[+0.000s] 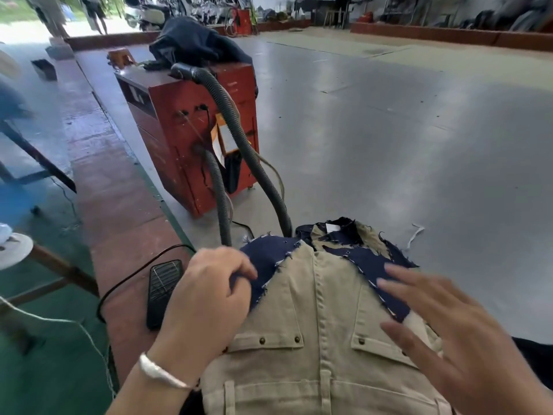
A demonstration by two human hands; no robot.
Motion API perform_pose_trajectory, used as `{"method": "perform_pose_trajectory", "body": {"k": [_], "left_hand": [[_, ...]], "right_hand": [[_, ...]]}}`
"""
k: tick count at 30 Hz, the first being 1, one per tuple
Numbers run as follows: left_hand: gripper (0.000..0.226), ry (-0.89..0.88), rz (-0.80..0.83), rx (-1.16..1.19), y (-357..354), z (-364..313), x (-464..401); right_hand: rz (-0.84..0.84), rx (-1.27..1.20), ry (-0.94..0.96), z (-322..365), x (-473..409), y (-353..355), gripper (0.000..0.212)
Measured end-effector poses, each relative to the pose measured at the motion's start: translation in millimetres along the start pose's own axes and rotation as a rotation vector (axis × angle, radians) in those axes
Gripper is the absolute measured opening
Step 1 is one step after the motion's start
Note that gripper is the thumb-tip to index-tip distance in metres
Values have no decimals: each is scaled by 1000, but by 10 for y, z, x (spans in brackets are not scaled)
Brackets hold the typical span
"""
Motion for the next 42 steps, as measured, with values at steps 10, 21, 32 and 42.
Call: {"method": "perform_pose_trajectory", "body": {"k": [10, 21, 32, 42], "left_hand": [[50, -285, 362, -301, -1072, -40, 71], [21, -143, 389, -299, -1065, -309, -766], [14, -8, 239, 310, -1390, 117, -974], [35, 797, 41, 1371, -1368, 880, -1125]], "right_hand": [[318, 191, -126, -522, -265, -1241, 74], [340, 69, 53, -279, -472, -1315, 46], [346, 112, 137, -284, -1681, -1133, 33], [156, 437, 411, 452, -4209, -1415, 43]]}}
Point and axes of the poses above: each hand's wrist, its own x-axis away from the middle knuckle, its own y-axis out of the back of the hand, z = x × y, the point moved 9 cm from there along -x, towards the middle knuckle, and after that the axes turned 6 degrees about -z, right-handed, at the moved point
